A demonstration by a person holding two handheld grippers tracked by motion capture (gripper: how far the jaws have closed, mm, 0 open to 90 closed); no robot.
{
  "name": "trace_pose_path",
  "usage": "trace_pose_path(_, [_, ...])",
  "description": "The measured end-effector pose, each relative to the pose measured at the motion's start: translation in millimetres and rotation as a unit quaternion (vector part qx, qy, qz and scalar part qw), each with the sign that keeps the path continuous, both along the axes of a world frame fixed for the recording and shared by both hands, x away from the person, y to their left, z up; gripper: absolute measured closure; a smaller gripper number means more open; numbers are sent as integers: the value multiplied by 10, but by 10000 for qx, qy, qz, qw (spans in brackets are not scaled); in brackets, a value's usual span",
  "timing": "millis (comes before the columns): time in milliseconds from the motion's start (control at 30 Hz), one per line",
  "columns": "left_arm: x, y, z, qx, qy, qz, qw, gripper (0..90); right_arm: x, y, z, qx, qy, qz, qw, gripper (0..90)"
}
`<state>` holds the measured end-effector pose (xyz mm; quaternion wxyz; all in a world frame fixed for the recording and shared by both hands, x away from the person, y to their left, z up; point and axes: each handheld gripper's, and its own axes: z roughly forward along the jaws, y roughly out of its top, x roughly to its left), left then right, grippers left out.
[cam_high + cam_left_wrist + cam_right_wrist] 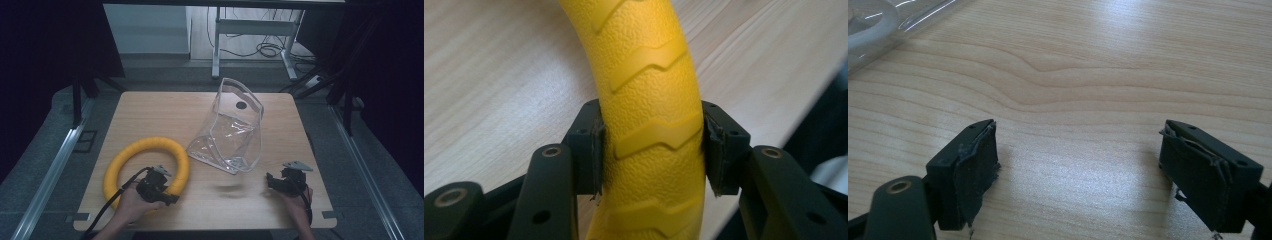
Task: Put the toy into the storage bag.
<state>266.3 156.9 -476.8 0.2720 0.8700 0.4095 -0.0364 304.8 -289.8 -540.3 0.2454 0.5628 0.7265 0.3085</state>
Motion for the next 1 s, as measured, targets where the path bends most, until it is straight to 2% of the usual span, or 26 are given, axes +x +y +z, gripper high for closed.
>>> trace_pose_path(33, [12,65,60,-212,12,35,9998,504,1,-2,0,-5,-9,-2,10000,156])
trace_pose_path(67, [38,167,151,-531,43,79,9985,504,0,-1,0,5,-6,-9,10000,157])
trace_pose_path(100, [38,167,151,-531,43,79,9985,505,0,-1,0,5,-6,-9,10000,157])
trace_pose_path(133, [59,250,219,-783,50,126,9968,505,1,0,0,15,-9,-31,10000,158])
trace_pose_path(167, [59,250,219,-783,50,126,9968,505,1,0,0,15,-9,-31,10000,158])
trace_pose_path(267, [93,384,314,-1184,63,215,9927,505,2,-3,-1,9,-19,-37,10000,160])
trace_pose_path(367, [128,509,393,-1581,54,328,9869,505,2,-3,-1,11,-21,-41,10000,161])
trace_pose_path(400, [144,580,434,-1818,39,418,9824,505,2,-2,0,16,-20,-52,10000,161])
trace_pose_path(433, [152,615,456,-1895,30,442,9809,505,2,-3,0,13,-22,-54,10000,162])
trace_pose_path(467, [152,615,456,-1895,30,442,9809,505,2,-3,0,13,-22,-54,10000,162])
trace_pose_path(567, [173,734,530,-2217,-43,580,9734,504,1,-3,0,20,-18,-73,10000,162])
trace_pose_path(633, [181,788,565,-2322,-93,632,9706,505,2,-5,-1,14,-23,-74,10000,162])
trace_pose_path(800, [189,919,656,-2640,-227,784,9610,505,1,-4,0,15,-17,-87,10000,162])
trace_pose_path(1000, [204,1056,756,-2915,-418,974,9507,505,1,-5,0,16,-17,-92,10000,163])
